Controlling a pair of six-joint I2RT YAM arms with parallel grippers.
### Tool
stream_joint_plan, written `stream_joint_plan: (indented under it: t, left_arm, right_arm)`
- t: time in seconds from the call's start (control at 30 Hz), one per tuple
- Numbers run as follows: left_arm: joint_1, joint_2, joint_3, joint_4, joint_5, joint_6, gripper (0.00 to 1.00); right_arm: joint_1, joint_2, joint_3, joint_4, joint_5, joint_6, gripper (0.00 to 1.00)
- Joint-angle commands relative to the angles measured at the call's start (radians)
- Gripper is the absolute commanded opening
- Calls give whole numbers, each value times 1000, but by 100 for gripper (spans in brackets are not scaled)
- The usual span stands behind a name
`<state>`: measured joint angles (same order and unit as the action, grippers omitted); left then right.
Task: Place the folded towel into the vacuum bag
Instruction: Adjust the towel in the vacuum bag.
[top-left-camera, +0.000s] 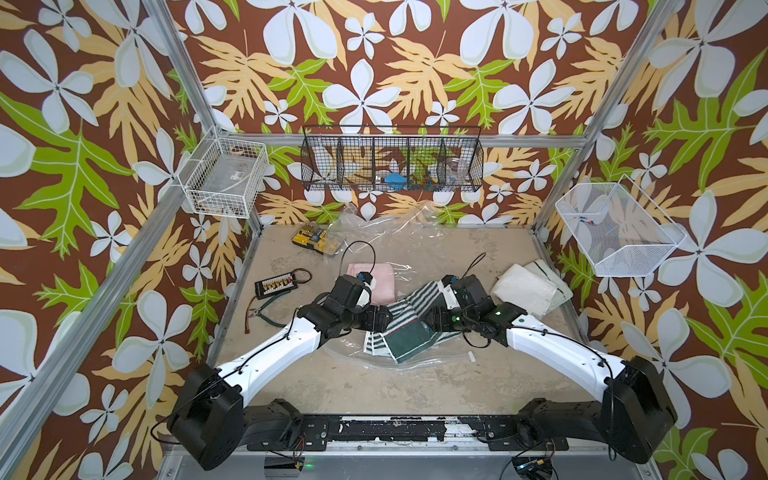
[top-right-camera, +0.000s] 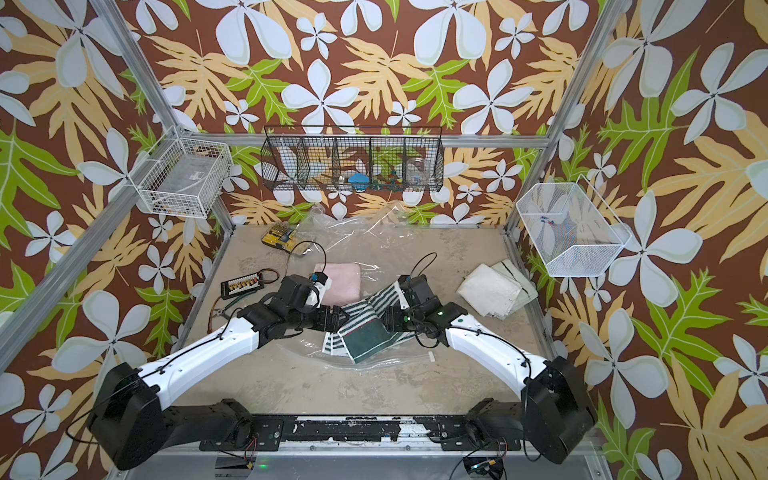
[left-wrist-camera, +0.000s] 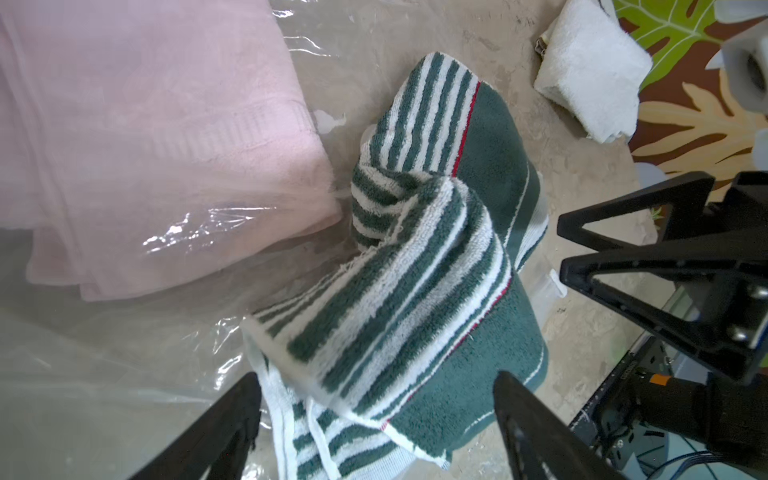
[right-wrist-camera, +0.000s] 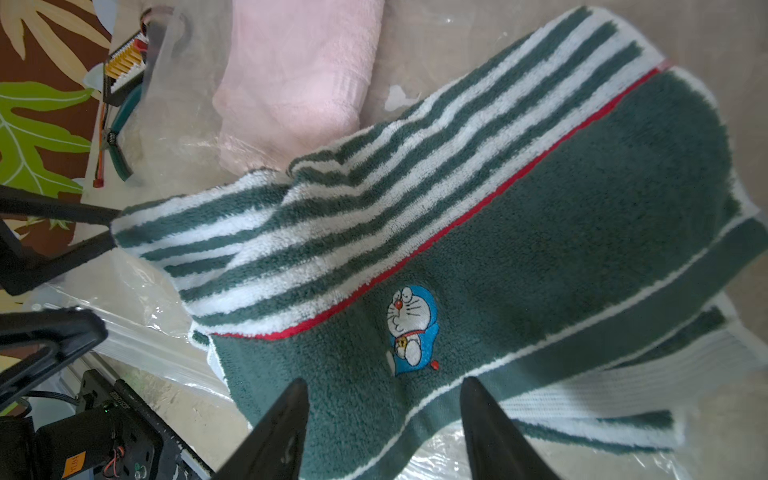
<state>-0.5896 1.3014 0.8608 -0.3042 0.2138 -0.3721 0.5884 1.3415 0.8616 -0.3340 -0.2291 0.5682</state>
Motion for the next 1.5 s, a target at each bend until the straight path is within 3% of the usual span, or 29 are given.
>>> stream_joint_plan:
  t: [0.0, 0.1, 0.17, 0.2, 0.27, 0.4, 0.6, 0.7, 0.77, 0.9, 1.03, 1.2, 1.47]
  left_arm:
    - [-4, 31, 18, 36, -18, 88, 82]
    - [-7, 54, 20, 48, -35, 124, 73]
    - [-7, 83, 31, 57, -36, 146, 61]
    - [-7, 97, 38, 53, -39, 153, 53]
    - [-7, 119, 76, 15, -78, 169, 28]
    - [21, 97, 180, -173, -281, 208, 0]
    - [190, 126, 231, -330, -382, 189, 2]
    - [240, 203, 249, -350, -403, 168, 20]
    - [245, 233, 271, -358, -479, 157, 34]
    - [270, 210, 315, -366, -571, 148, 48]
    - [245, 121, 330, -400, -434, 119, 55]
    - [166, -32, 221, -397, -130, 39, 61]
    - [91, -120, 137, -401, -62, -22, 64]
  right_arm:
    - [-2, 42, 18, 55, -14, -12, 59]
    - [-5, 82, 39, 84, -26, -5, 58]
    - [-9, 115, 47, 102, -33, 2, 58]
    - [-14, 127, 45, 110, -38, 6, 57]
    - [-24, 150, 33, 132, -43, 19, 56]
    - [-35, 192, -8, 176, -35, 55, 54]
    - [-30, 231, -65, 227, 0, 122, 58]
    - [-19, 239, -36, 225, -52, 90, 60]
    - [-18, 213, 12, 175, -114, 40, 63]
    - [-74, 81, 31, 68, -87, -7, 69]
    - [-205, 15, -41, 4, -40, -31, 76]
    - [-280, 40, -70, 37, -107, -21, 77]
    - [-281, 129, -90, 106, -151, 19, 64]
